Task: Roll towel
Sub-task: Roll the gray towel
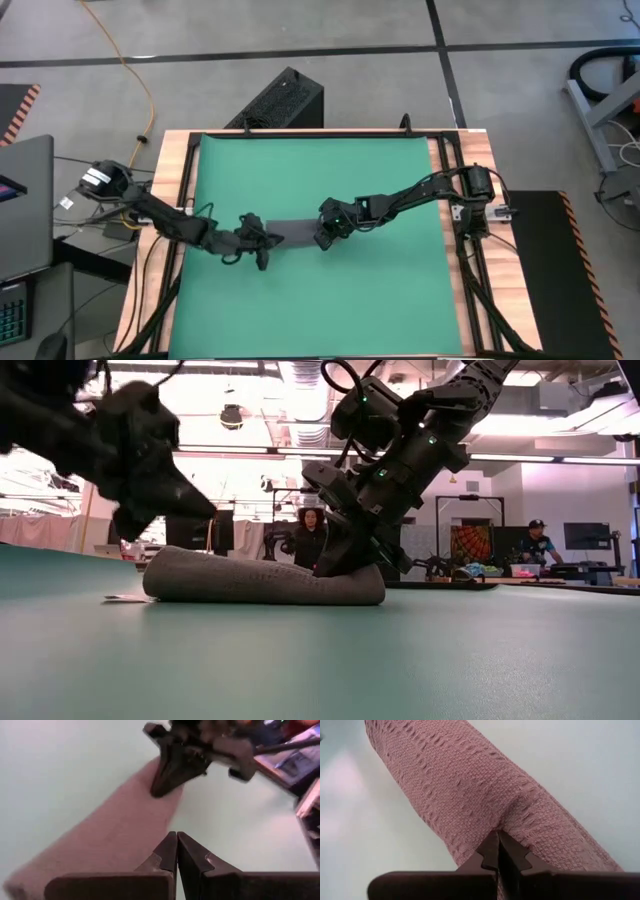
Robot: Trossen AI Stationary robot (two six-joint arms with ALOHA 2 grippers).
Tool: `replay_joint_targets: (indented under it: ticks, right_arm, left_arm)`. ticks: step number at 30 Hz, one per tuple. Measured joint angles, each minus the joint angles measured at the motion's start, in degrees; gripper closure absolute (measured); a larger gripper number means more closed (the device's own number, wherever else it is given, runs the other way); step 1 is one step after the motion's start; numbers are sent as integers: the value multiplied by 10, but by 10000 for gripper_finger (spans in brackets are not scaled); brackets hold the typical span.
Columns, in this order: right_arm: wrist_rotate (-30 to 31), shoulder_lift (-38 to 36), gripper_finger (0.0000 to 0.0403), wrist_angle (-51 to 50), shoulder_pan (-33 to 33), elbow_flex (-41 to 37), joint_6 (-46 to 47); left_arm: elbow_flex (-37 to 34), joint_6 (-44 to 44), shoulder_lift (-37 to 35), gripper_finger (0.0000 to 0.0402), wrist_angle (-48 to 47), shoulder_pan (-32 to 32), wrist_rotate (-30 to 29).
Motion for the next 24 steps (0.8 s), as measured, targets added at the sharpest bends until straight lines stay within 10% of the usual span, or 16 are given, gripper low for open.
replay_joint_targets:
  ticks: [10,24]
  right_arm:
    - [-3,0,379,5,0,0,-2]
    - [0,1,379,8,0,-1,8]
  left_arm:
    - [-33,100,18,402,58,115,97]
    - [-48,74,185,401,210,116,123]
